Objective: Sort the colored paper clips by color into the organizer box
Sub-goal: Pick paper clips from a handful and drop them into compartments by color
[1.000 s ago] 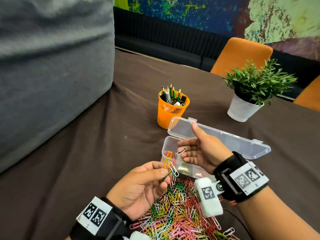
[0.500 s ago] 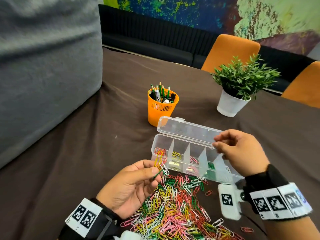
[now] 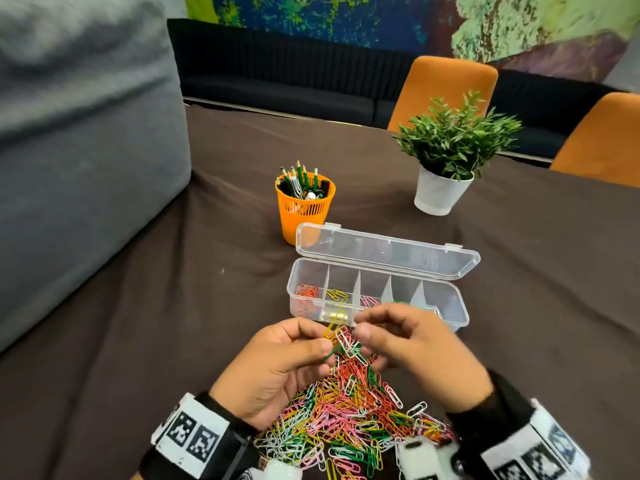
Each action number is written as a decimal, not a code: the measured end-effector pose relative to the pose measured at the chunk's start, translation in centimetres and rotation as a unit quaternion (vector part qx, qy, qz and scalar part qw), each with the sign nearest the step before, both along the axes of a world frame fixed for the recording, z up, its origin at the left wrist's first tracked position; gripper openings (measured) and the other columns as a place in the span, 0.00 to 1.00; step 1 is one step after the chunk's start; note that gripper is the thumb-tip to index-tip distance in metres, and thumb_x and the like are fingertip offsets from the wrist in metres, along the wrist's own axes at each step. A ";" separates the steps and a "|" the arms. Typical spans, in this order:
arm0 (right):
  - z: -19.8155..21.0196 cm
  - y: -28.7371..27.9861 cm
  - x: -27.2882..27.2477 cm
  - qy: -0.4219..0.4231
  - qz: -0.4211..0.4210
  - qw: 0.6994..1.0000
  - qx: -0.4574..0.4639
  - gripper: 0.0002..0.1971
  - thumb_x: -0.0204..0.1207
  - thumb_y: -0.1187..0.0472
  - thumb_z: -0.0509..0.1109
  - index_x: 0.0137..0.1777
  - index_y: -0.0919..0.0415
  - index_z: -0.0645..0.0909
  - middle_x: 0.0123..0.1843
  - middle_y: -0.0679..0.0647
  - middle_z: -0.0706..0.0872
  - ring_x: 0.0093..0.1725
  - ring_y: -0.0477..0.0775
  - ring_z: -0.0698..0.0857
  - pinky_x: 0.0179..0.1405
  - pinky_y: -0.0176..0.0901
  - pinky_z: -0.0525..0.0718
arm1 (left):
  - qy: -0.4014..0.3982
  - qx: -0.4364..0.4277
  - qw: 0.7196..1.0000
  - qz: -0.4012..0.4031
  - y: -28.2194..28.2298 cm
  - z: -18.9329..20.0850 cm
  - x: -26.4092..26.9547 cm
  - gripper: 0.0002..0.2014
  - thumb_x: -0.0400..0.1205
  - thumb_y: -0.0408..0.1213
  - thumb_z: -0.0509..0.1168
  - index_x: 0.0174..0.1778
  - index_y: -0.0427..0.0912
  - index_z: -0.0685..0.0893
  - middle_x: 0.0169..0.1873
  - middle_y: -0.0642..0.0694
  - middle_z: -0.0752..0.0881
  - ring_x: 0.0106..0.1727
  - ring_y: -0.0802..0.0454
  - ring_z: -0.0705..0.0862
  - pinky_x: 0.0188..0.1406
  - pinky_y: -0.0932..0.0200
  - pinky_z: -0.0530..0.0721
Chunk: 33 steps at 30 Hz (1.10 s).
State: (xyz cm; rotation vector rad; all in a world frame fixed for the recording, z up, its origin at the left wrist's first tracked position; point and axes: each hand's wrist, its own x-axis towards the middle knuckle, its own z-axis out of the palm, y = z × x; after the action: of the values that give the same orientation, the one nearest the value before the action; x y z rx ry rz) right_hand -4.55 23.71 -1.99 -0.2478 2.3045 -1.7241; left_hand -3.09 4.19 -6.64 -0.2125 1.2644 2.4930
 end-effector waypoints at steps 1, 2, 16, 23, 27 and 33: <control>-0.4 -0.7 0.3 -0.044 0.005 0.998 -0.046 0.19 0.64 0.57 0.79 0.53 0.63 0.84 0.38 0.55 0.89 0.36 0.51 0.86 0.34 0.42 0.87 | 0.006 -0.014 1.000 -0.001 0.1 0.1 0.1 0.11 0.70 0.22 0.73 0.46 0.31 0.82 0.34 0.35 0.84 0.31 0.50 0.85 0.27 0.63 0.87; -0.9 -1.2 0.4 -0.061 0.003 0.995 -0.074 0.19 0.64 0.62 0.80 0.55 0.66 0.82 0.37 0.58 0.88 0.34 0.52 0.86 0.32 0.42 0.86 | 0.012 -0.027 1.000 -0.001 0.2 0.2 0.3 0.10 0.70 0.23 0.73 0.45 0.32 0.83 0.35 0.35 0.85 0.32 0.50 0.86 0.28 0.63 0.87; -0.3 7.9 -4.2 0.146 -0.229 0.938 0.213 0.07 0.70 0.63 0.80 0.36 0.50 0.86 0.32 0.46 0.89 0.34 0.44 0.85 0.40 0.36 0.82 | -0.009 -0.026 1.000 0.007 0.6 0.4 0.8 0.12 0.68 0.20 0.71 0.46 0.30 0.81 0.32 0.33 0.82 0.27 0.48 0.84 0.24 0.64 0.86; 0.2 4.4 -1.3 0.135 -0.134 0.975 0.116 0.05 0.69 0.61 0.81 0.44 0.52 0.90 0.40 0.44 0.92 0.39 0.41 0.87 0.42 0.27 0.82 | -0.024 0.043 0.999 -0.012 1.4 0.9 0.2 0.07 0.72 0.19 0.69 0.41 0.33 0.84 0.34 0.33 0.84 0.30 0.49 0.85 0.25 0.63 0.87; -1.2 0.1 1.2 -0.059 -0.009 0.991 -0.120 0.18 0.63 0.67 0.85 0.52 0.63 0.86 0.45 0.61 0.90 0.39 0.56 0.87 0.36 0.46 0.89 | -0.018 0.030 0.999 -0.011 2.4 1.3 0.1 0.06 0.70 0.22 0.70 0.39 0.35 0.84 0.32 0.36 0.85 0.27 0.52 0.84 0.24 0.64 0.86; -3.1 -0.6 1.0 -0.046 -0.097 0.979 -0.172 0.08 0.66 0.77 0.78 0.43 0.67 0.87 0.34 0.63 0.87 0.31 0.57 0.85 0.29 0.42 0.87 | 0.003 -0.047 0.998 0.043 2.9 0.4 -0.1 0.10 0.67 0.25 0.75 0.42 0.33 0.85 0.37 0.34 0.85 0.32 0.50 0.86 0.24 0.63 0.86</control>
State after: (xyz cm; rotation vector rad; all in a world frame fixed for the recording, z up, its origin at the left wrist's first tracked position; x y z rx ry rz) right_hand -3.56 23.14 -5.07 -0.0021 2.0103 -2.1795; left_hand -3.17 7.13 -6.19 -0.2871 1.4038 2.5104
